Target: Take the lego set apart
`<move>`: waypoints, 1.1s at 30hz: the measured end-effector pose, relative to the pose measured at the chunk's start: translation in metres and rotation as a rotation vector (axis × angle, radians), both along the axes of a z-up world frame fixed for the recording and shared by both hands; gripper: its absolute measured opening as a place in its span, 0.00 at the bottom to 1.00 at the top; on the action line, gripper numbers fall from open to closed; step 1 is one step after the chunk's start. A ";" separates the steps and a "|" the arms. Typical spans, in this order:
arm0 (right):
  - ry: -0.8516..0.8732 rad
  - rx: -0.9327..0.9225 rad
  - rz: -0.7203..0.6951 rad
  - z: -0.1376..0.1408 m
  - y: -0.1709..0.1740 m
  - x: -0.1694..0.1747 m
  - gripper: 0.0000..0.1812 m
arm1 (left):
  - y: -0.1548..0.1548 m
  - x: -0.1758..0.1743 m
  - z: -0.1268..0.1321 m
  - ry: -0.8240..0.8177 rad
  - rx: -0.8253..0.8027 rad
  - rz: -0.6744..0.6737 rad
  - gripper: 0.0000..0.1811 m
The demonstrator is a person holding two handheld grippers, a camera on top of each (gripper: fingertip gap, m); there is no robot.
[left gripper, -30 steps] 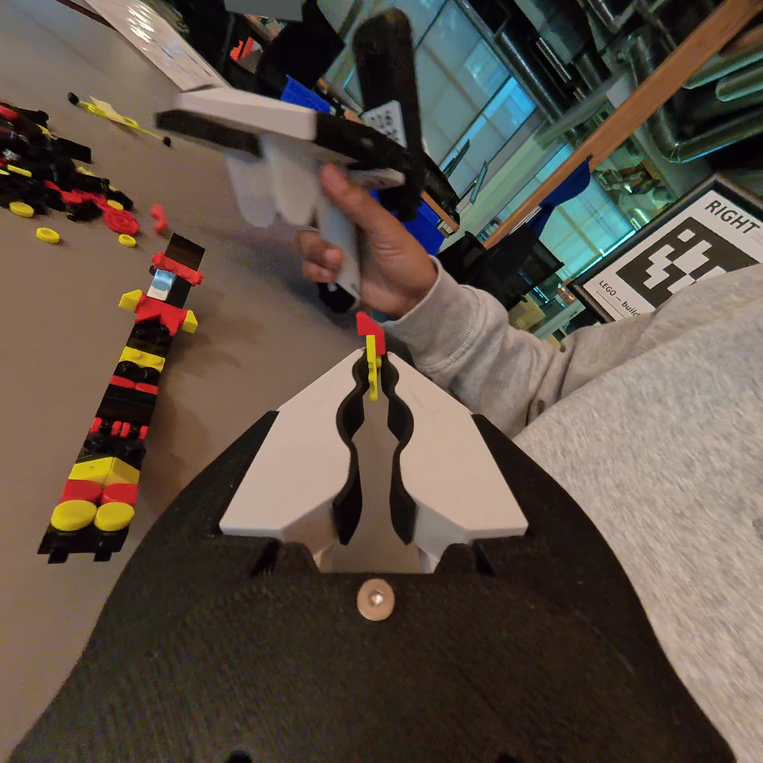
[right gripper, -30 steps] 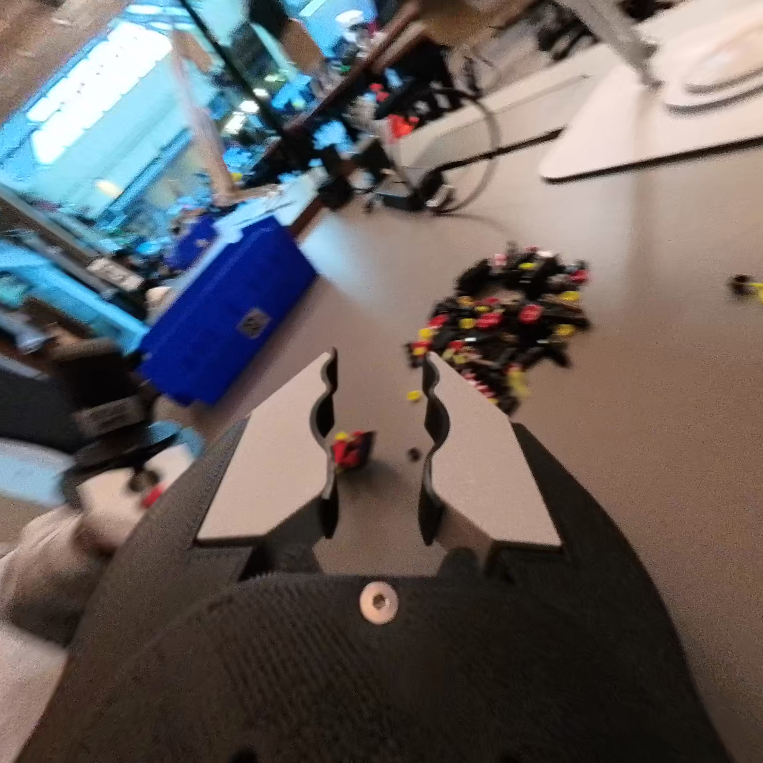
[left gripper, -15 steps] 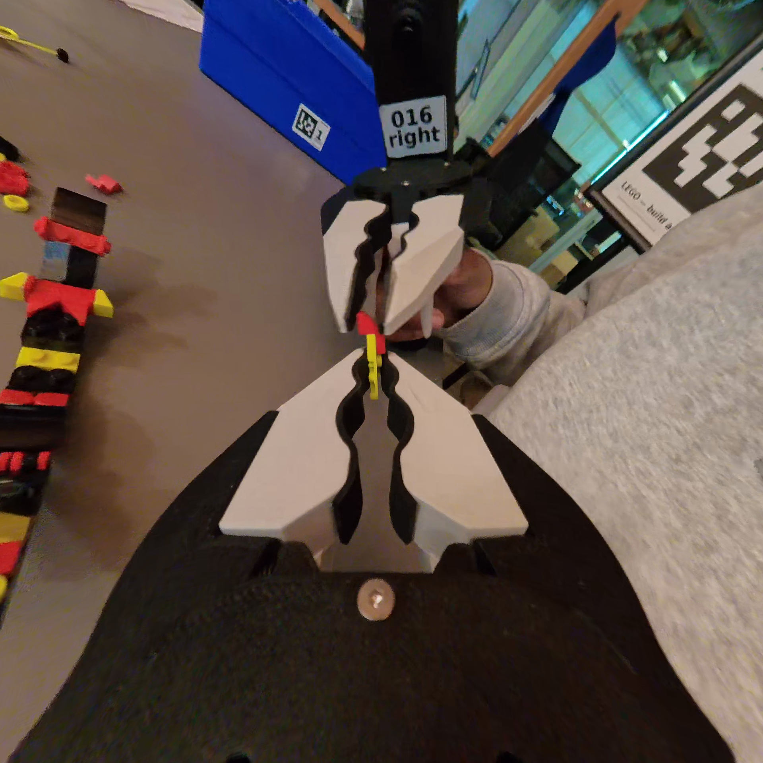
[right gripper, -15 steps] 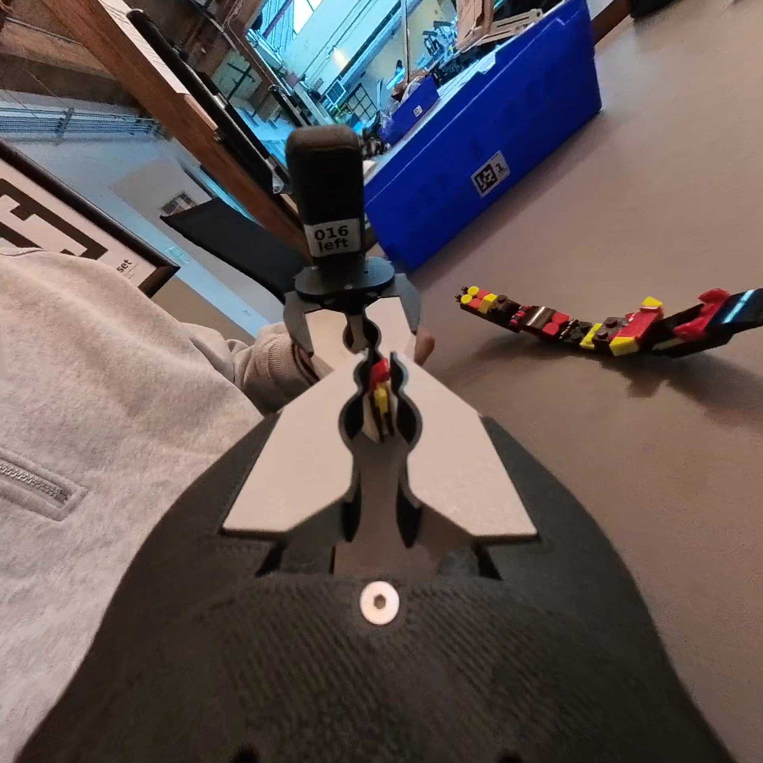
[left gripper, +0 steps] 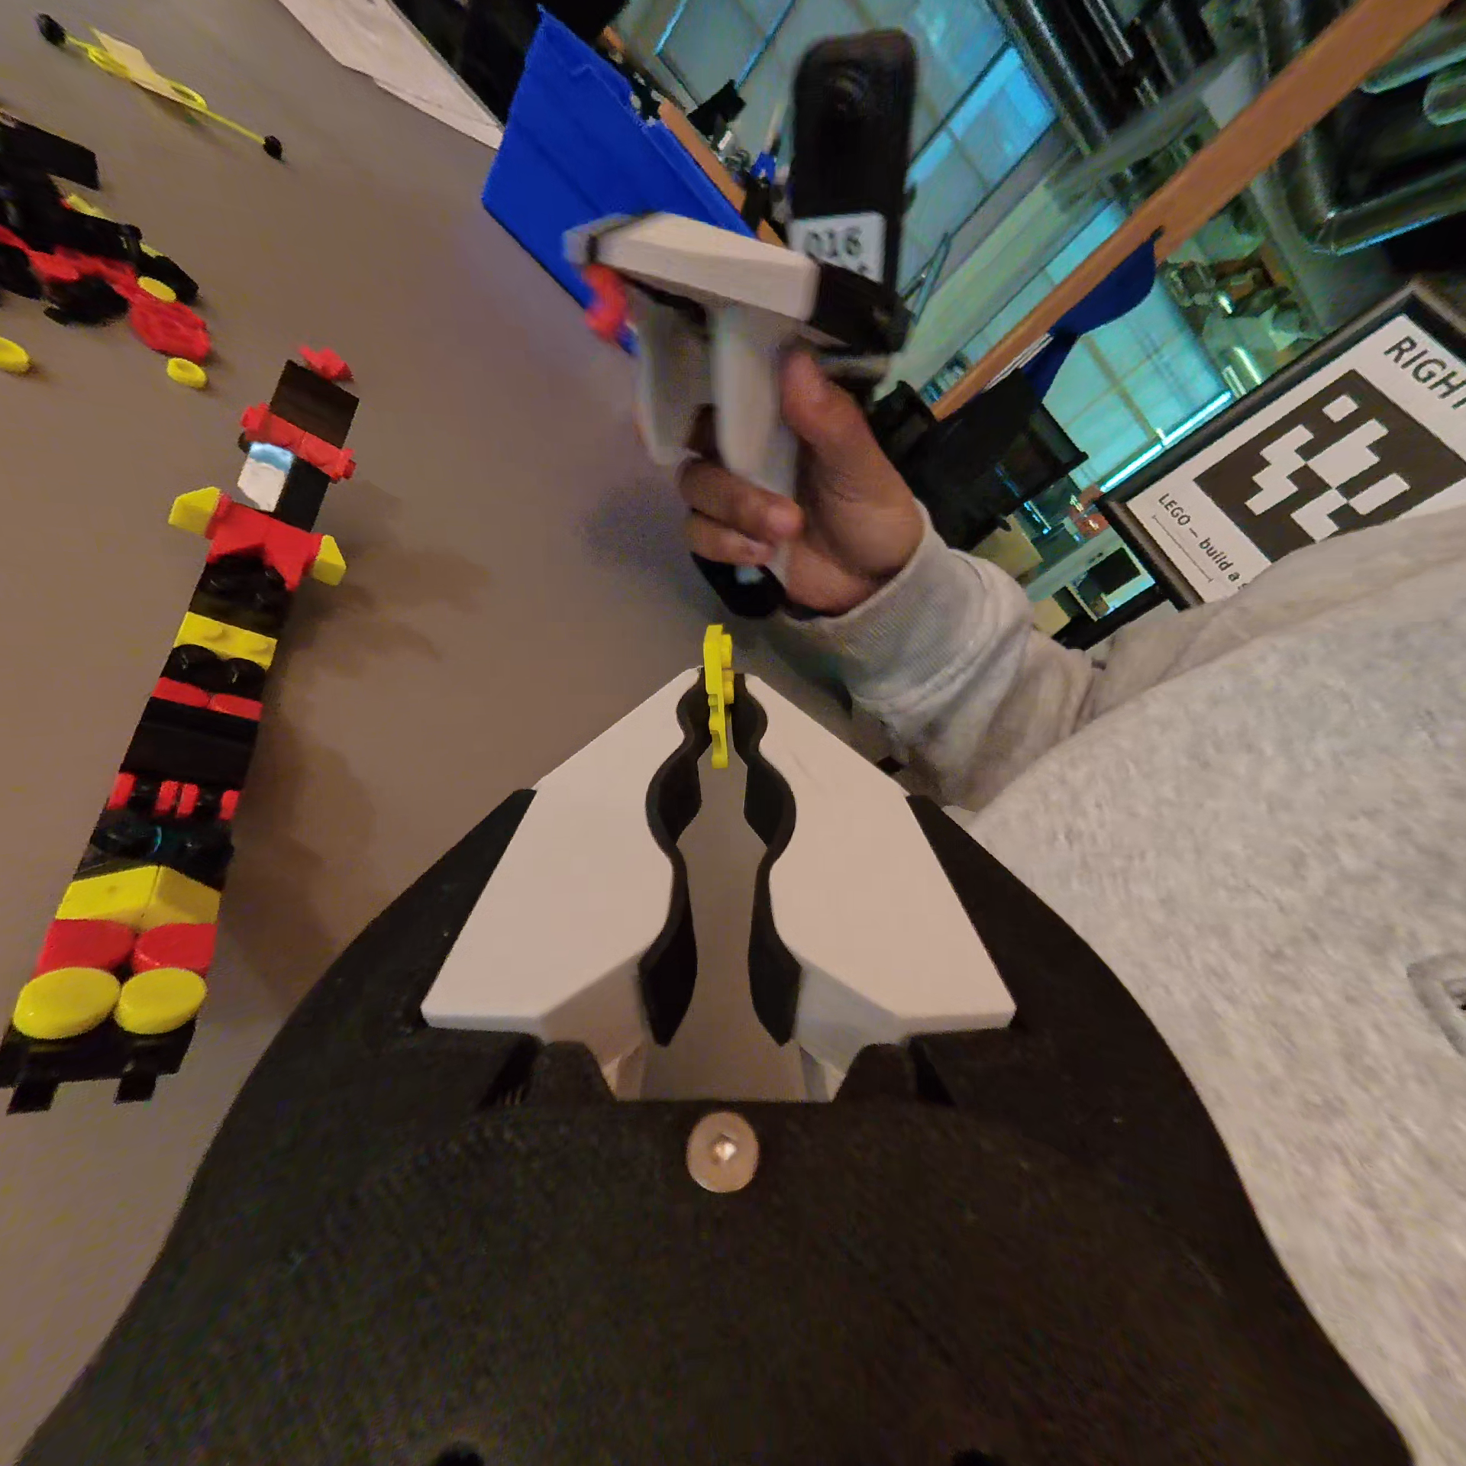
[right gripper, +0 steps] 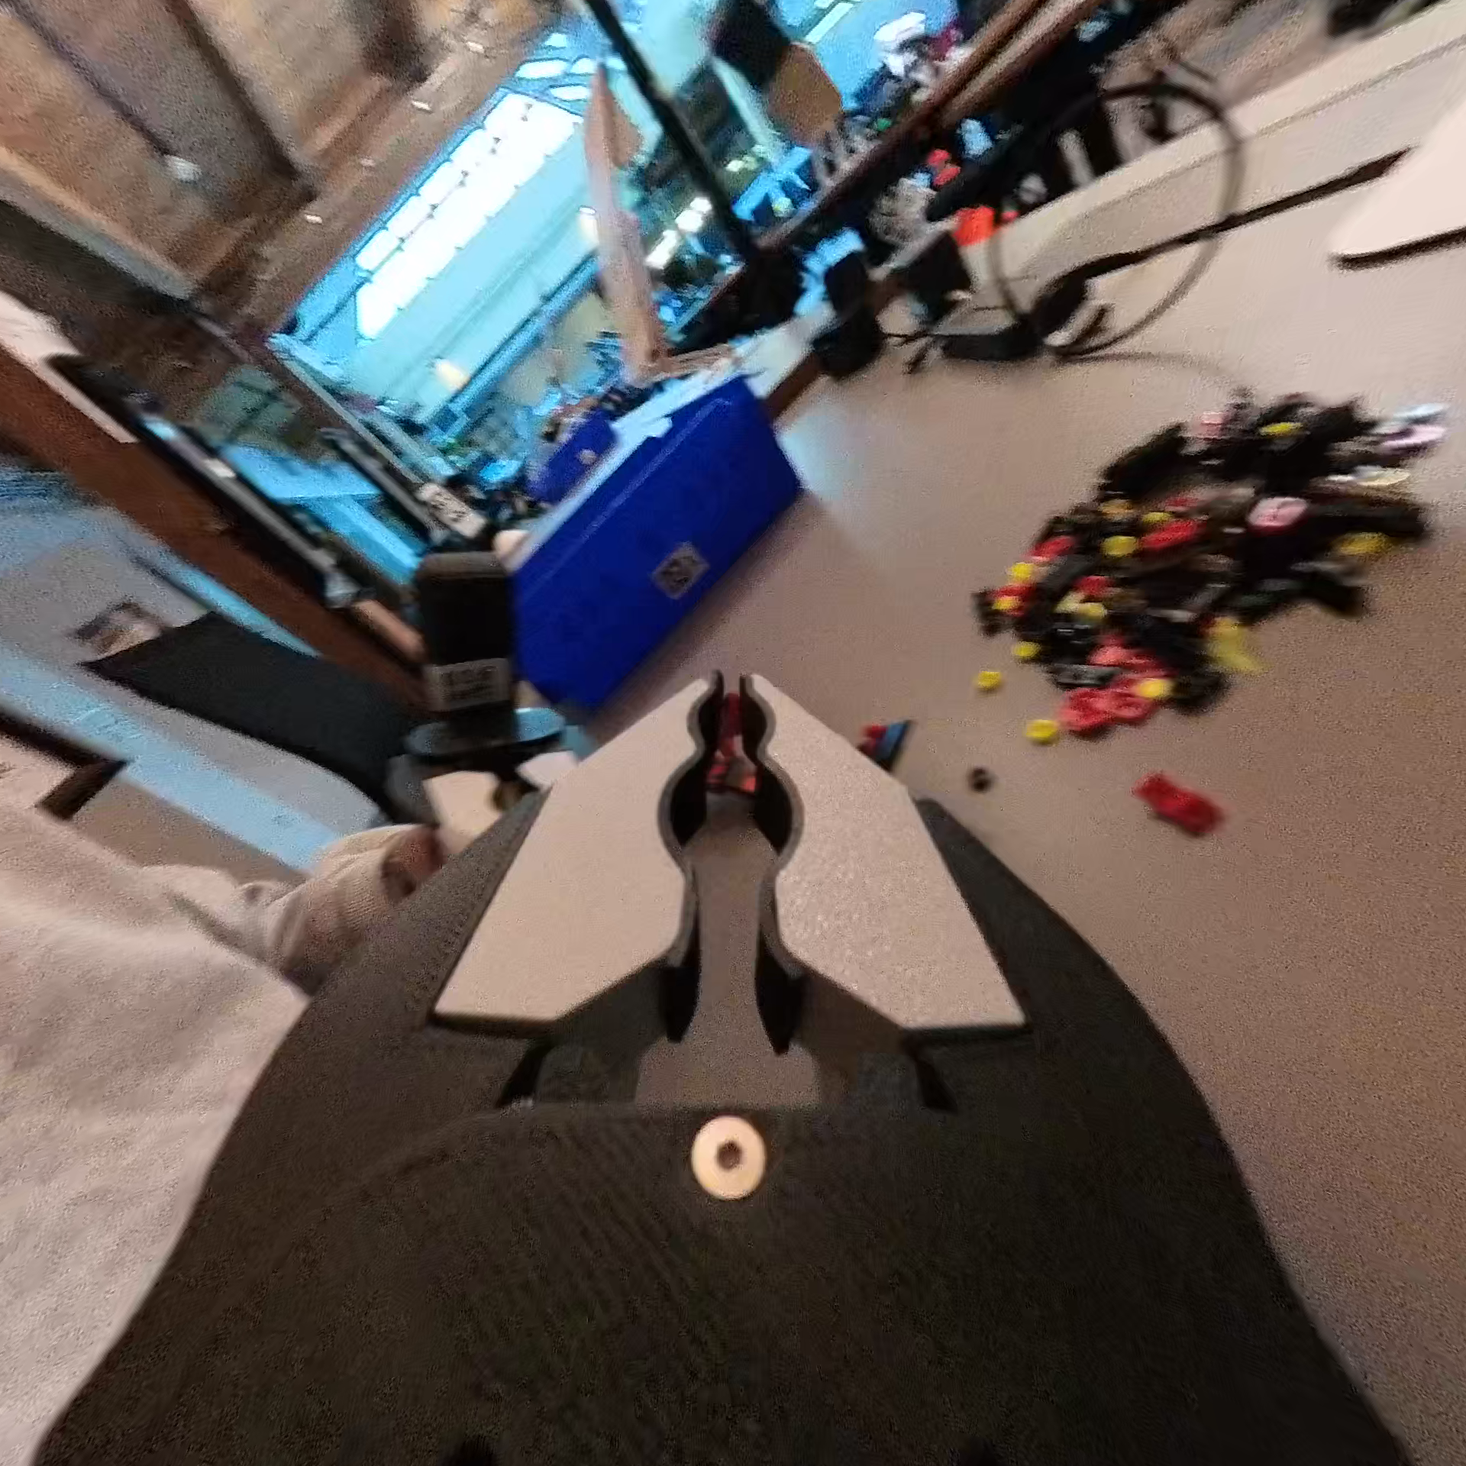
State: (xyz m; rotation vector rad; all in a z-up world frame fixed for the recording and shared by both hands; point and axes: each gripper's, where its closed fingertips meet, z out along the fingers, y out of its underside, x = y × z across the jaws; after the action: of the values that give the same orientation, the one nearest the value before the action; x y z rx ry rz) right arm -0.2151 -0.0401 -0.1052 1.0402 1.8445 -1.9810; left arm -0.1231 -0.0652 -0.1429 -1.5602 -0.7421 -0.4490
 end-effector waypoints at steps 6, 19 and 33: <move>-0.061 0.263 -0.106 -0.044 0.007 -0.075 0.01 | 0.001 0.003 0.005 0.044 0.008 0.002 0.01; -0.030 0.356 -0.091 -0.044 0.011 -0.107 0.14 | -0.007 -0.006 0.013 0.133 -0.070 0.062 0.01; 0.440 0.905 0.112 -0.095 0.033 -0.074 0.04 | -0.018 -0.156 0.001 0.169 -0.490 0.092 0.01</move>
State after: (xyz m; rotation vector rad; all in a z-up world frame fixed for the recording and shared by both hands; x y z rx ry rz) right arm -0.2893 -0.0070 -0.2005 0.6492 3.0909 -1.3464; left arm -0.2788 -0.0836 -0.1418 -1.9804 -0.8275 -0.0619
